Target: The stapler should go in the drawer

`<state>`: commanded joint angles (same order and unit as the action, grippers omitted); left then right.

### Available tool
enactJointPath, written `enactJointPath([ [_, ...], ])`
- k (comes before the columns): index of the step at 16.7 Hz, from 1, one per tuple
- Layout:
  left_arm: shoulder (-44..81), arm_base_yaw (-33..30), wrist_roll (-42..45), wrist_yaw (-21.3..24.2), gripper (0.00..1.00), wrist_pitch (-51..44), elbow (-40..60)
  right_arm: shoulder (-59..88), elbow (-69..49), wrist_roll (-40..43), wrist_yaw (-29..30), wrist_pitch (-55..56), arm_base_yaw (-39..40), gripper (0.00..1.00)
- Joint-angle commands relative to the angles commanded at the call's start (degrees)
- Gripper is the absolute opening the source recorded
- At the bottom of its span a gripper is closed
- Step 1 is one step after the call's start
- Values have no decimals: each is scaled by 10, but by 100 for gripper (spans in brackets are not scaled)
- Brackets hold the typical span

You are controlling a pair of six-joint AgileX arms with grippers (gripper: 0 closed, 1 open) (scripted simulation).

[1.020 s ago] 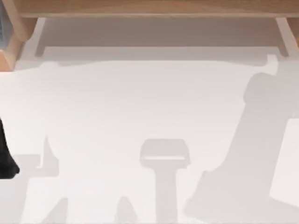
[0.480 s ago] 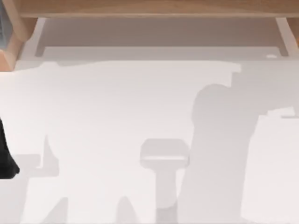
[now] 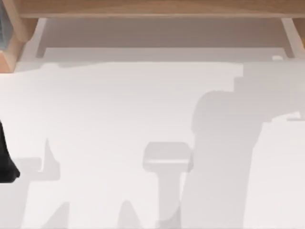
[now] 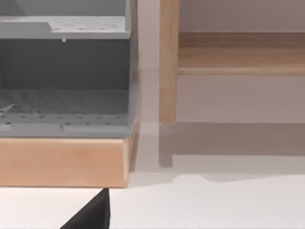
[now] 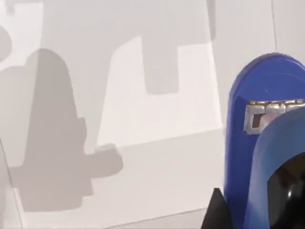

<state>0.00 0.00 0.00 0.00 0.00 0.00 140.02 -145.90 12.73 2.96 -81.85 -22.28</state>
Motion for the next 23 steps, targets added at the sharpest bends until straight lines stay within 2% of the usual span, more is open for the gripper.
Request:
enactJointPath([
  [6, 0, 0, 0, 0, 100, 0, 0, 95, 53, 57, -21, 21, 11, 0],
  [11, 0, 0, 0, 0, 100, 0, 0, 101, 57, 60, -21, 19, 10, 0],
  [23, 0, 0, 0, 0, 100, 0, 0, 101, 57, 60, -21, 19, 10, 90],
])
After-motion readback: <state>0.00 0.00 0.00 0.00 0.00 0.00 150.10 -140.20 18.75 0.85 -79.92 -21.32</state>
